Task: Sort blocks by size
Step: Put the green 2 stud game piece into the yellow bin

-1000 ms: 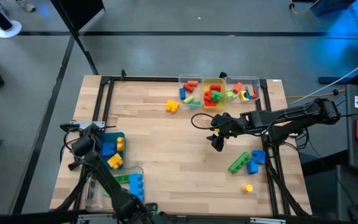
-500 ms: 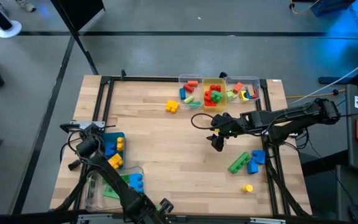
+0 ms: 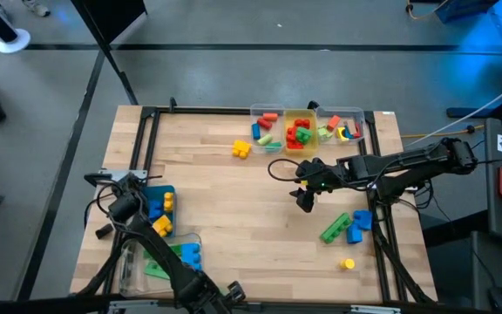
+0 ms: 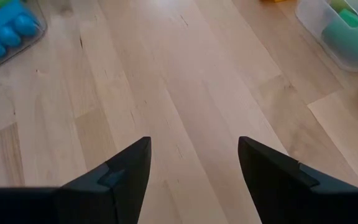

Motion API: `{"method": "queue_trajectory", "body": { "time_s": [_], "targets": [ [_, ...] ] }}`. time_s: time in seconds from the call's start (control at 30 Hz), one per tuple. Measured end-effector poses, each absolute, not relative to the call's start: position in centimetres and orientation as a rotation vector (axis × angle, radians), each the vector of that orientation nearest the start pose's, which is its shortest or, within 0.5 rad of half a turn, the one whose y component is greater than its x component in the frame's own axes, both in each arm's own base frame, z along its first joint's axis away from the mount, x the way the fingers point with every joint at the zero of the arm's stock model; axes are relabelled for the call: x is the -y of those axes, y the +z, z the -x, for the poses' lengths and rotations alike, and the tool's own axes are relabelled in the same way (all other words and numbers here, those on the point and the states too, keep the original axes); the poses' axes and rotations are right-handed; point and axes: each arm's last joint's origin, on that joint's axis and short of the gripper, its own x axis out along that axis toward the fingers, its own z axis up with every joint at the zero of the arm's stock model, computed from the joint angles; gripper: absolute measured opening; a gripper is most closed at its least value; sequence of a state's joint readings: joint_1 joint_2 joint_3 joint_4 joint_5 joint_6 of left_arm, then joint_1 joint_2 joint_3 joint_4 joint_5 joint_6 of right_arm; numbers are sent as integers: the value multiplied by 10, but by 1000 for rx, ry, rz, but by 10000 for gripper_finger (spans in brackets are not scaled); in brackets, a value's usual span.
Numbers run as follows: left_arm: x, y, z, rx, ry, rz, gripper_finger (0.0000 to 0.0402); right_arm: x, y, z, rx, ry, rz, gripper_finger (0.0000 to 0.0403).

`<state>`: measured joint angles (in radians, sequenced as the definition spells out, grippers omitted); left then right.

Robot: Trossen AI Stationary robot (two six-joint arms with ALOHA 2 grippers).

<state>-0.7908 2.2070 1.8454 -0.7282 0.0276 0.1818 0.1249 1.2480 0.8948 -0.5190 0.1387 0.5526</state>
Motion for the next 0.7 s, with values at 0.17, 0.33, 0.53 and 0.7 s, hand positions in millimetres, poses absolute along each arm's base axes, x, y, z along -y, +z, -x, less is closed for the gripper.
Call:
{"method": "queue_trajectory", "body": {
  "time_s": [0.17, 0.33, 0.53, 0.7],
  "targets": [
    [336, 198, -332, -941, -887, -661, 1, -27, 252, -247, -834, -250, -403, 241],
    [334, 198, -333, -917, -923, -724, 1, -27, 252, -247, -834, -250, -403, 241],
    [334, 192, -328, -973, -959, -746, 1, -27, 252, -247, -835, -250, -403, 241],
    [337, 186, -324, -987, -1003, -773, 1, -27, 251, -247, -835, -250, -403, 241]
  ]
}}
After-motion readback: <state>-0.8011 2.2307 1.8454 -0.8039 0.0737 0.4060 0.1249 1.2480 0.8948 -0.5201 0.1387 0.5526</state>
